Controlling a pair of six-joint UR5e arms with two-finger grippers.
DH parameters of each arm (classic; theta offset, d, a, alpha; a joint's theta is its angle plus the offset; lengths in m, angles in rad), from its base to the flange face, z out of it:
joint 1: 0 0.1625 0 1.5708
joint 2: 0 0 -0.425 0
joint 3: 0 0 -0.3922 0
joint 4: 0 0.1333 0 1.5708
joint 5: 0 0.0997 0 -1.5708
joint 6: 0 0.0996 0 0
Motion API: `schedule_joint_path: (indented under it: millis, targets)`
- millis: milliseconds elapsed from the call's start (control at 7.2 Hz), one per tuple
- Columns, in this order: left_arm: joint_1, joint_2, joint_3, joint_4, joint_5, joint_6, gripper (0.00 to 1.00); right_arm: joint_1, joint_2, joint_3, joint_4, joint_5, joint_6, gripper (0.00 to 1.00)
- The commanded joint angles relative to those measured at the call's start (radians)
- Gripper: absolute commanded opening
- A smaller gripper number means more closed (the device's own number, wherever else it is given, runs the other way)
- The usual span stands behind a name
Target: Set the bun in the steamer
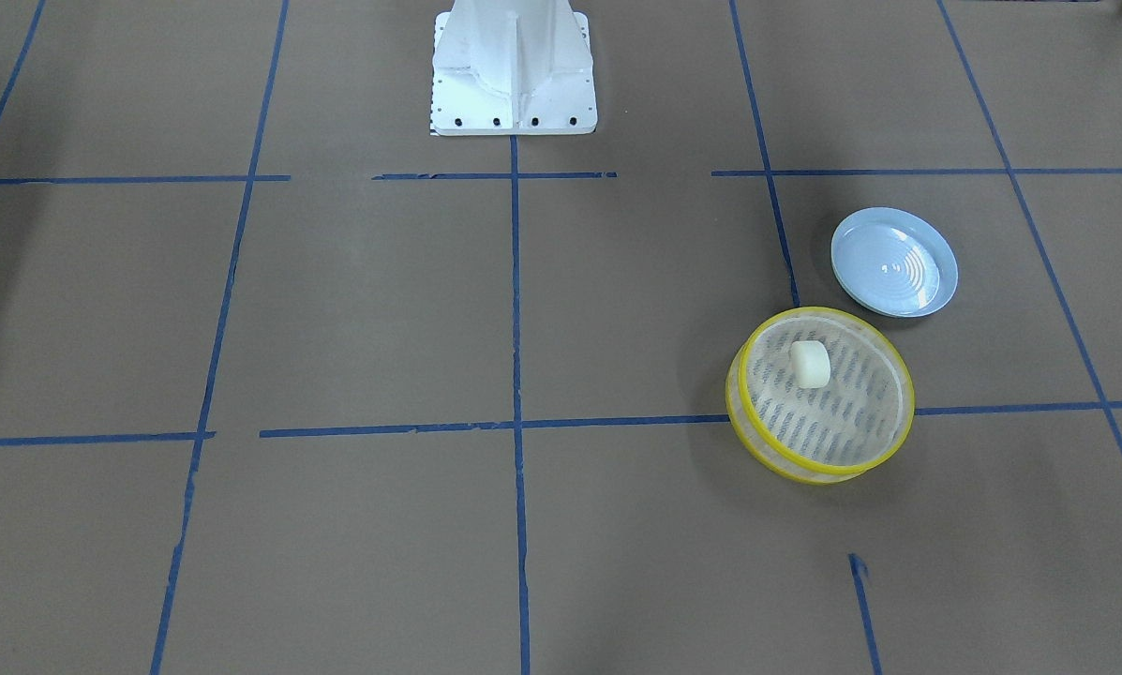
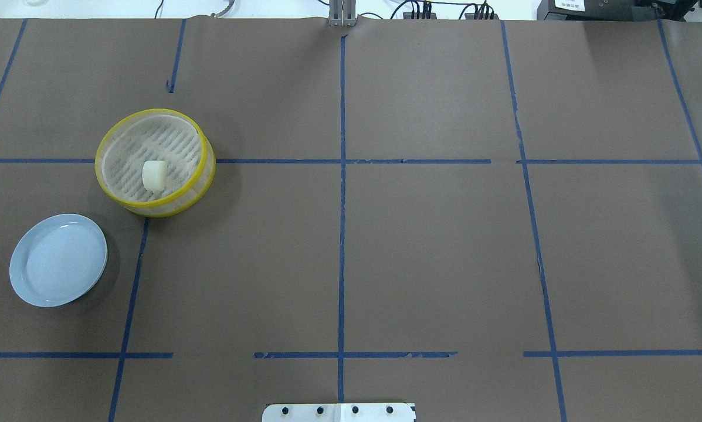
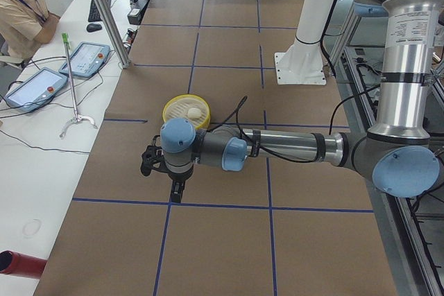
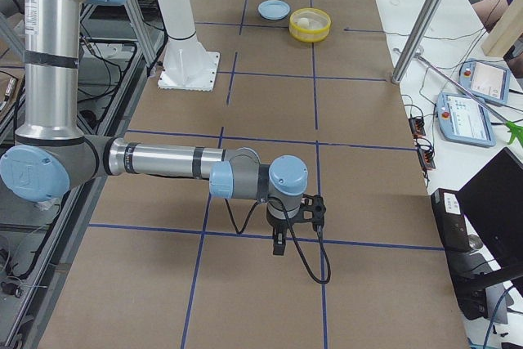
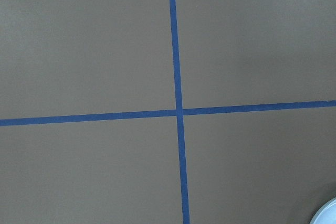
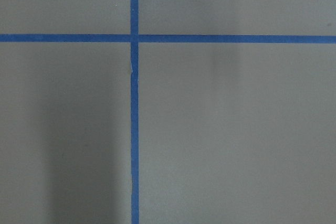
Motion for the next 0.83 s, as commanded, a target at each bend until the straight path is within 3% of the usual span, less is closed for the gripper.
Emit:
schedule_joint_path:
  millis: [0, 694]
  targets:
    - [-0.001, 0.002, 0.007, -0.001, 0.0, -0.001, 1.0, 0.0, 0.001, 0.0, 0.0, 0.0, 0.0, 1.0]
    - [-0.001, 0.002, -0.009, 0.004, 0.003, 0.001, 1.0, 0.0, 0.001, 0.0, 0.0, 0.0, 0.0, 1.0]
